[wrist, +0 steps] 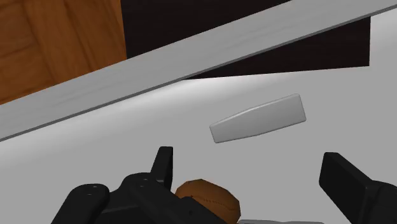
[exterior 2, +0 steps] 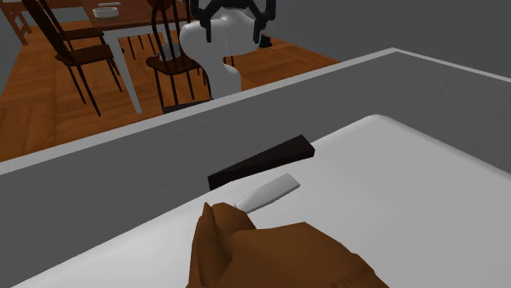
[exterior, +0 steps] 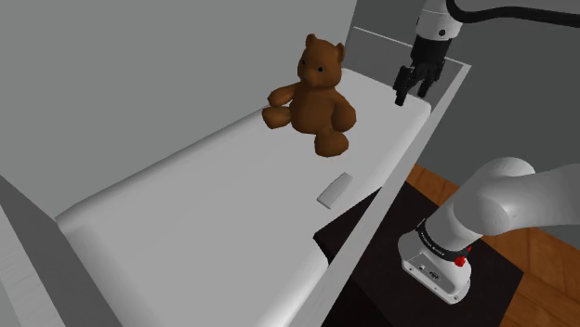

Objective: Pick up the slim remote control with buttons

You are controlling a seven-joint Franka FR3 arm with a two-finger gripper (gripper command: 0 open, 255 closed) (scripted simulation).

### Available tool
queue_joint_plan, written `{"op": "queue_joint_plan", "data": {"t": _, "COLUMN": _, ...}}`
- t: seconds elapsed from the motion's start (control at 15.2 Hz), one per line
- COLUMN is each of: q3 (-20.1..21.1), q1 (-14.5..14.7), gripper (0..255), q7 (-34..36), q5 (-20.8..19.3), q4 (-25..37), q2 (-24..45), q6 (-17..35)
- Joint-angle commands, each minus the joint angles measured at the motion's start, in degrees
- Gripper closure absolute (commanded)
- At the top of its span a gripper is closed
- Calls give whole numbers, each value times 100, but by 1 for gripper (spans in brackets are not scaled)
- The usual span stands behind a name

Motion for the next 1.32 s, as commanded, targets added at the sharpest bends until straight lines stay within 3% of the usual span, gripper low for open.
{"op": "queue_joint_plan", "data": {"t": 0.0, "q3": 0, "q1": 0, "gripper": 0, "q7": 0, "q5": 0, "q4": 0, "q2": 0, "q6": 0}}
{"op": "queue_joint_plan", "data": {"t": 0.66, "q3": 550, "q1": -425, "gripper": 0, "q7": 2241, "q5": 590, "q4": -1862, "q2": 71, "q6": 2065}}
{"op": "queue_joint_plan", "data": {"t": 1.25, "q3": 1188, "q1": -698, "gripper": 0, "q7": 4207, "q5": 1162, "q4": -2815, "q2": 1391, "q6": 4534}}
